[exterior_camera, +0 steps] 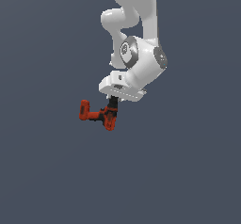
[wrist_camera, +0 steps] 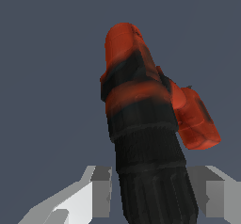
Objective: Pick up the object and move it to a goal position.
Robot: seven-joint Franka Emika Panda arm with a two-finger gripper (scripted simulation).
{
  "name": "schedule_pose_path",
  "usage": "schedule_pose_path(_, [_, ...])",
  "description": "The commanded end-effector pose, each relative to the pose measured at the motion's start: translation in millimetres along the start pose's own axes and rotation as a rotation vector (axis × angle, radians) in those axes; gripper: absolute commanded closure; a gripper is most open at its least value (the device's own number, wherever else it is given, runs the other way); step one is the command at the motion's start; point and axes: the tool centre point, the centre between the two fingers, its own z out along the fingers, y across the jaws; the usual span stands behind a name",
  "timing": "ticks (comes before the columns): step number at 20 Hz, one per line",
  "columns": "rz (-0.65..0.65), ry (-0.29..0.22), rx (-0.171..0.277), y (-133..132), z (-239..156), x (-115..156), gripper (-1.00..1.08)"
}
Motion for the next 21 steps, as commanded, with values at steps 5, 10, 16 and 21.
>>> schedule_pose_path(5, [0.002, 0.005, 0.002, 5, -20, 8, 1.08])
schedule_pose_path(10, [0.002, 0.005, 0.003, 10, -47, 20, 1.08])
schedule_pose_path(16, [0.002, 0.005, 0.002, 14, -69, 30, 1.08])
schedule_pose_path(21, [0.002, 0.005, 0.002, 15, -74, 33, 1.08])
